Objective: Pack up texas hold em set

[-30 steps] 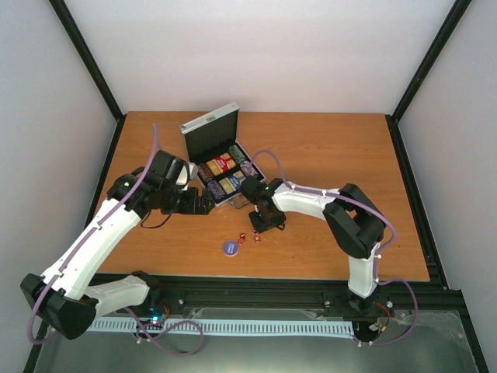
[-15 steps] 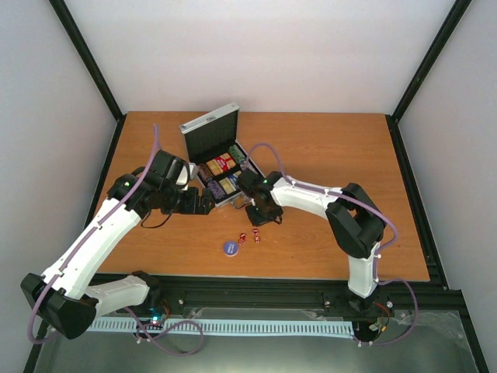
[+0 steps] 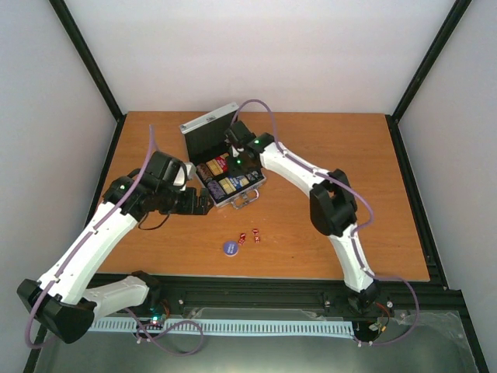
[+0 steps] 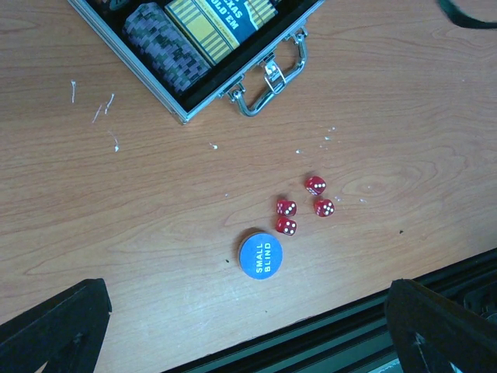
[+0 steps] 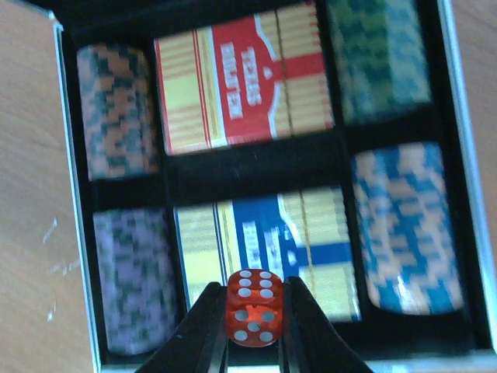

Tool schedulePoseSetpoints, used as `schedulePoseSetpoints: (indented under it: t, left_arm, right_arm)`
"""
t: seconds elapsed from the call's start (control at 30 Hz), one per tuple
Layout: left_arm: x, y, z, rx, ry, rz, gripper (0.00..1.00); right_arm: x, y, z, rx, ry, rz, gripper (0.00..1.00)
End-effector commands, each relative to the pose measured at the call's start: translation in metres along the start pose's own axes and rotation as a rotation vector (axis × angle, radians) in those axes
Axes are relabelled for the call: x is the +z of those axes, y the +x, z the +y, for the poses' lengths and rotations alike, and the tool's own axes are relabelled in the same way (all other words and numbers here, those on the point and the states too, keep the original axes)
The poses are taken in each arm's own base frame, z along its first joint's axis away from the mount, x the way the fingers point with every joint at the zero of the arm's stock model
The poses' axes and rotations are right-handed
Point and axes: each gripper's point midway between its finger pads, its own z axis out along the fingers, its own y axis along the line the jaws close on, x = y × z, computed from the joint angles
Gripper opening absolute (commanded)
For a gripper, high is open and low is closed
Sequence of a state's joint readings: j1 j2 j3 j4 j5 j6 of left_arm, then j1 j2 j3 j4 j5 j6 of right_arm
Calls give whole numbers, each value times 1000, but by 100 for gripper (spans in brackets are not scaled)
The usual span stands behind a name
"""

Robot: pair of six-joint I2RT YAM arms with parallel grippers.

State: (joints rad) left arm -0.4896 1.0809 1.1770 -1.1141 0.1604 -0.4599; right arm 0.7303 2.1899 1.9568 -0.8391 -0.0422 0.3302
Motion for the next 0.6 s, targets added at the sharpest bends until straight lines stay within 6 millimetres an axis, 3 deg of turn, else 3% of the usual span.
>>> schedulePoseSetpoints:
  t: [0.0,0.1,0.57]
  left_arm:
    - [-11,-8,-4,-17,17,-48,100]
    - [-11,-8,-3,-20,12,-48,100]
    - [-2,-6,0,-23,-1,-21,100]
  right_arm:
    - [22,-26,11,-19,-60,-25,3]
    - [35,-34,8,-15,-56,-20,3]
    - [82,-21,-14,-29,-3,16,4]
